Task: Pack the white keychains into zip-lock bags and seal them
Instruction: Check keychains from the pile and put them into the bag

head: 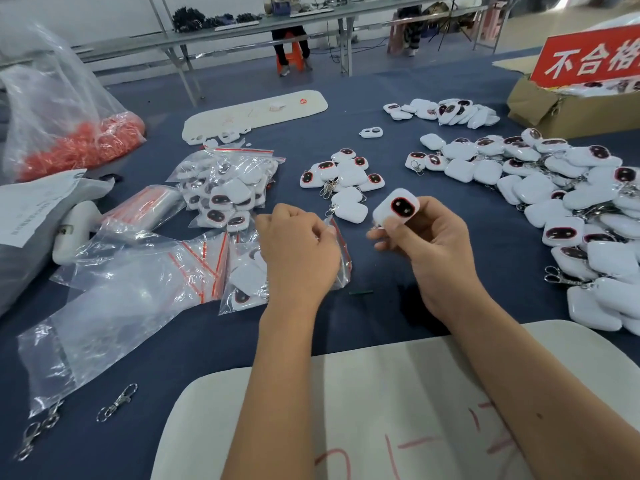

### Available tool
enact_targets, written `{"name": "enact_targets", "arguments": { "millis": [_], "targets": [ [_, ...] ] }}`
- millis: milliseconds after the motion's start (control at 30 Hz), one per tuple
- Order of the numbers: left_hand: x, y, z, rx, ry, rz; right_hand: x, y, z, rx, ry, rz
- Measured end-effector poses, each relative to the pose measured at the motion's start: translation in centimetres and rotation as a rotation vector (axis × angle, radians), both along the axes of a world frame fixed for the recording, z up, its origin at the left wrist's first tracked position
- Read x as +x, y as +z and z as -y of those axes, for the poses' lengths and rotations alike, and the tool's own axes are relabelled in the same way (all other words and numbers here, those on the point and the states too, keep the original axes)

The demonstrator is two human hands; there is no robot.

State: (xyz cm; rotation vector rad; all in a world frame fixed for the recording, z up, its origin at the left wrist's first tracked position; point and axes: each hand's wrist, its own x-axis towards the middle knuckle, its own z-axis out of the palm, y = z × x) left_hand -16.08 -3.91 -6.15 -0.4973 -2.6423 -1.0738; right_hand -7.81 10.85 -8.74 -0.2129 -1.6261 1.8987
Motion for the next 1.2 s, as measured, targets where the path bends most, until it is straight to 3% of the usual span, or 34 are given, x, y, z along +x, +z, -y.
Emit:
{"name": "enact_targets", "arguments": {
  "millis": [200,633,800,1000,1067,1200],
  "targets": [
    [0.1,0.3,0.2,0.231,-0.098,0.076,-0.4,-0.2,2.4,0.000,0.227,0.030],
    [0.1,0.6,0.5,0.295,-0.165,-0.088,-0.7,-0.6,3.5,0.640,0.049,0.205],
    [0.2,0.5,0.2,0.292,-0.157,-0.118,-0.5,-0.2,3.5,0.857,0.155,0.180],
    [0.2,0.7,0.2,0.432,-0.116,-0.166,-0.1,0.1,3.4,0.776,-0.009,0.059],
    [0.1,0.8,0.2,0.461,-0.113,-0.166,0.1,0.2,3.0,0.780,0.048,0.075],
    [0.2,0.8,0.3,0.462,-0.098,-0.163,0.2,0.5,3.2,0.982,0.251,0.192]
  ]
}}
